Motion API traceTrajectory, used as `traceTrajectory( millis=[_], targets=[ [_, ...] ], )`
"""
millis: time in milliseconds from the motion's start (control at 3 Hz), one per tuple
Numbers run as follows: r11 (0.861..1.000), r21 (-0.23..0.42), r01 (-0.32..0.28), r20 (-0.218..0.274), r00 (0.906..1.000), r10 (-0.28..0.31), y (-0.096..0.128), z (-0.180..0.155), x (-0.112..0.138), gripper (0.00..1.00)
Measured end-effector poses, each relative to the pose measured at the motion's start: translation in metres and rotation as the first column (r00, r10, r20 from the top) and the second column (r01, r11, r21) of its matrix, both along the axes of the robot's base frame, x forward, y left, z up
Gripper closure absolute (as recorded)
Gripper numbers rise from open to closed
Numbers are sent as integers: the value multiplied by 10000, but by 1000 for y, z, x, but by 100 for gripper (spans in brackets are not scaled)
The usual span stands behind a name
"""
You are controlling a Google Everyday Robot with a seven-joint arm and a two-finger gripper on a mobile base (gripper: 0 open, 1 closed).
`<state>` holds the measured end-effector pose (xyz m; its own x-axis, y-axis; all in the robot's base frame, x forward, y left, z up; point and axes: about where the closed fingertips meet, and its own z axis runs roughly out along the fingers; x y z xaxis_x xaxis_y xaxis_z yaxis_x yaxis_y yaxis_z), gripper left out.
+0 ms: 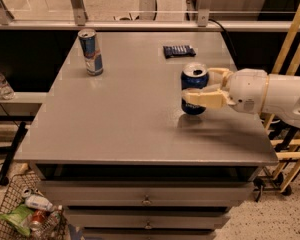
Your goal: Place pepsi can upright
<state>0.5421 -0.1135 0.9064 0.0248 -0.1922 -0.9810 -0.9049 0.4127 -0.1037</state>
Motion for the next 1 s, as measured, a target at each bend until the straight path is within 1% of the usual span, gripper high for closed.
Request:
traceTrajectory(
  millis=[333, 667, 1000],
  targets=[
    [9982, 587, 128, 52, 9999, -132, 1, -8, 6, 100],
    [9948, 998, 200, 177, 9996, -219, 3, -14, 11, 100],
    [9923, 1217, 223, 303, 9992, -262, 4, -19, 17, 100]
  ],
)
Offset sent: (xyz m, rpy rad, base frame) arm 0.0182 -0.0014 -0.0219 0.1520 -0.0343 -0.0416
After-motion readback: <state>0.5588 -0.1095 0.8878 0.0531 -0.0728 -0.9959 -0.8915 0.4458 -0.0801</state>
